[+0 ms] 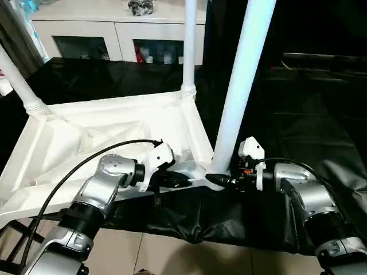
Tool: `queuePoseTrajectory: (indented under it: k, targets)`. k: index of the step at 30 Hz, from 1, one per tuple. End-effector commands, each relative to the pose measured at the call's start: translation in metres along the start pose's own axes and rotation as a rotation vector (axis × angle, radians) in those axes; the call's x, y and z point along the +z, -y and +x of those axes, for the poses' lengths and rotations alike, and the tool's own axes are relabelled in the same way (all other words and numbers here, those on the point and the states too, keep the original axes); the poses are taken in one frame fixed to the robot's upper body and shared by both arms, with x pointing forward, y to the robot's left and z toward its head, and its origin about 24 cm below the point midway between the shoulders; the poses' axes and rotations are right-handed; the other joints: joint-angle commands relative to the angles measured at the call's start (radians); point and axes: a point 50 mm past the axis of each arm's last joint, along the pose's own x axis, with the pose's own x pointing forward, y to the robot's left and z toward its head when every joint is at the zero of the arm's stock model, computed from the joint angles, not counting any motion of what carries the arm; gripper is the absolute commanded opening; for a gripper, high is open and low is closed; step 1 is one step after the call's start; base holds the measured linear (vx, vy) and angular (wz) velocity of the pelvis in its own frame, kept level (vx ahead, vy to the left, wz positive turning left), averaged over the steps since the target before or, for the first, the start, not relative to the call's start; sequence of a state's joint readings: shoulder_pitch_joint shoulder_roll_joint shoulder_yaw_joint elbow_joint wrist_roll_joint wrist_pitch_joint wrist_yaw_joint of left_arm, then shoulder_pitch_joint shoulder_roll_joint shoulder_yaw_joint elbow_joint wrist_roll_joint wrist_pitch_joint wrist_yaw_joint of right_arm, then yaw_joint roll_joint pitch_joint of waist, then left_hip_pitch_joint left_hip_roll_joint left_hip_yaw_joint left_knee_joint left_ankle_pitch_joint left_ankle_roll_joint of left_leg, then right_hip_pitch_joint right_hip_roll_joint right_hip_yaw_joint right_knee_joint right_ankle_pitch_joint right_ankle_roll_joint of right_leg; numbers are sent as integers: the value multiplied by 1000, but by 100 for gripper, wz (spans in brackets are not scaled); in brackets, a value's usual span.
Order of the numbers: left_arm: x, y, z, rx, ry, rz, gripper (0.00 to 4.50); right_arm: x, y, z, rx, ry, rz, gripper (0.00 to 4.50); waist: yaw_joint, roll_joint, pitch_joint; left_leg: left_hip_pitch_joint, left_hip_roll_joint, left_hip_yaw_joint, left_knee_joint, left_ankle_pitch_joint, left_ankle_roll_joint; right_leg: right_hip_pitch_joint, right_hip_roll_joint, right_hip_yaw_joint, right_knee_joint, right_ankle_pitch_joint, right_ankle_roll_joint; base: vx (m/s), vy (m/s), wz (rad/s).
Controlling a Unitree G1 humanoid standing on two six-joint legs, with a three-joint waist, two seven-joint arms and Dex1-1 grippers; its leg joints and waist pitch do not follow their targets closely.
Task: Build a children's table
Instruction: Rotate leg to tighten
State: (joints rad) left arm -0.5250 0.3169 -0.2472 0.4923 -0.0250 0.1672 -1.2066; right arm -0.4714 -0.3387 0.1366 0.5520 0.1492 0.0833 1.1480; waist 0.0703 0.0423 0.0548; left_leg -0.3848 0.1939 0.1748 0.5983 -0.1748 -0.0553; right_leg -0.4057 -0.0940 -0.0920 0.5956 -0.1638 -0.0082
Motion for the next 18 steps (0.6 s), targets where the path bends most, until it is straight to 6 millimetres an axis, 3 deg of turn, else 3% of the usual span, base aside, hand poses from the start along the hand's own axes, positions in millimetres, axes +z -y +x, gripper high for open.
queuePoseTrajectory:
  k: [1,2,6,7,11,13,14,16,18]
  targets:
    - [21,1,4,-5,114,46,0,1,-12,13,100,-6,-14,276,2,-30,-70,12,38,-4,-70,-181,86,51,-59,47,-65,-281,-215,0,0,0]
    - [22,-2,8,46,116,42,0,-3,-12,16,55,-3,18,272,3,-26,-71,12,38,-4,-70,-179,85,51,-59,48,-65,-278,-216,0,0,0]
    - [25,-8,15,131,118,22,0,-8,-7,22,-56,-11,44,270,-2,-29,-69,13,36,-3,-70,-178,78,49,-57,49,-68,-280,-213,0,0,0]
    - [28,-12,19,177,126,12,0,-11,-1,25,-165,-17,53,270,-1,-23,-70,14,35,-6,-70,-186,66,51,-60,48,-68,-297,-208,0,0,0]
    - [42,-22,36,310,149,-7,0,-16,15,40,-482,-11,154,269,-15,-23,-69,21,30,-5,-72,-221,33,44,-58,48,-79,-349,-196,0,0,0]
    - [45,-24,41,341,153,-11,0,-16,16,46,-526,-5,181,269,-15,-25,-71,17,29,-8,-73,-216,29,50,-58,46,-77,-343,-189,0,0,0]
    - [50,-26,45,371,161,-16,0,-12,16,54,-571,-8,179,269,-11,-5,-72,18,31,-9,-72,-211,34,48,-60,48,-73,-312,-196,0,0,0]
    - [54,-27,49,397,169,-15,0,-8,16,62,-606,-8,166,269,-16,-14,-75,15,28,-6,-70,-190,42,49,-54,47,-71,-250,-208,0,0,0]
    - [57,-25,54,394,177,-6,0,-3,13,71,-594,14,154,269,-13,-14,-80,13,28,-6,-67,-164,56,54,-56,47,-64,-200,-222,0,0,0]
